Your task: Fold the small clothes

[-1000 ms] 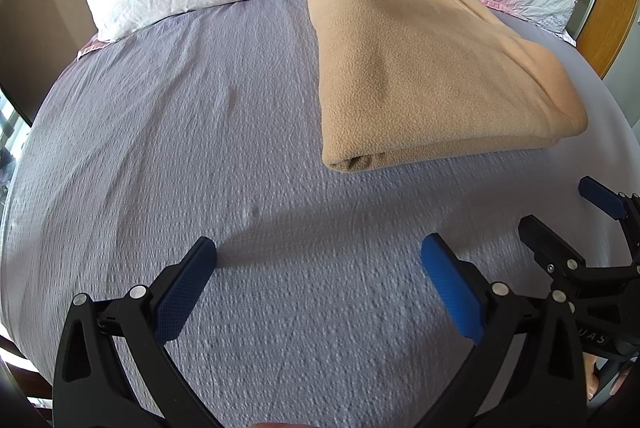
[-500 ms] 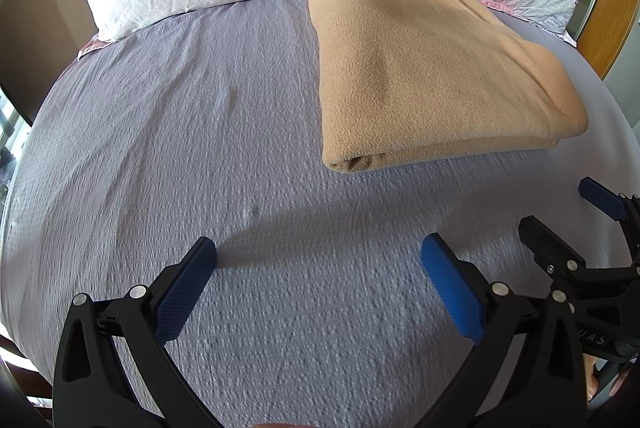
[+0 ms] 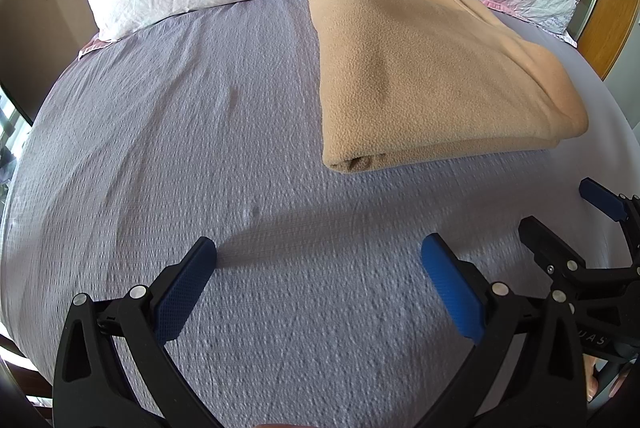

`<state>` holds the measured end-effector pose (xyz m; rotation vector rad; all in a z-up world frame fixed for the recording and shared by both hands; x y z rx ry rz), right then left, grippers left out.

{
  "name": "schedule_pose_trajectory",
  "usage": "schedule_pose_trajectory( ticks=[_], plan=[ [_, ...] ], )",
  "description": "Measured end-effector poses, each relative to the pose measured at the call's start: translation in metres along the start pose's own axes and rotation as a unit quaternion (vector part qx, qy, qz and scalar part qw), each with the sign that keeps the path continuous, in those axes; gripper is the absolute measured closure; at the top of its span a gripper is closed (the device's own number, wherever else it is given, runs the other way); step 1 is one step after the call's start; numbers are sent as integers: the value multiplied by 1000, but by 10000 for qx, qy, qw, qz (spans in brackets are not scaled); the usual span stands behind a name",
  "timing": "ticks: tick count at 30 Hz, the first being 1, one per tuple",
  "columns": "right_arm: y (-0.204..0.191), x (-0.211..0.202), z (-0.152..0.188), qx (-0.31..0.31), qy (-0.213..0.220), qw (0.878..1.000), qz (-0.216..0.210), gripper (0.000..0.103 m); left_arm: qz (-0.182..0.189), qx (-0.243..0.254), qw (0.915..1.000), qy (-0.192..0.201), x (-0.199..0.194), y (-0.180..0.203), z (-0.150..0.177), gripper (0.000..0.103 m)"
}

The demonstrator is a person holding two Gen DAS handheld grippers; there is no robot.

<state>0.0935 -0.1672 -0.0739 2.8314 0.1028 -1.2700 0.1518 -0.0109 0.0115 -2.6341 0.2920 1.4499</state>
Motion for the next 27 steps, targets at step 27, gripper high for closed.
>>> schedule_pose_trajectory(
  ticks=[27],
  plan=[
    [1, 0, -1, -7, 7, 10000, -9, 2, -8, 1, 10000, 25, -2, -1, -1, 1]
  ],
)
Point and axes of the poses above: each gripper's, at about its wrist camera, not at the fingertips, and x roughly the way its jaws point, y to its right, z to its underside, the point moved 4 cm from there along x, roughly the way its jaws point, and after that the axes turned 4 degrees about y, right-handed, at the moved point
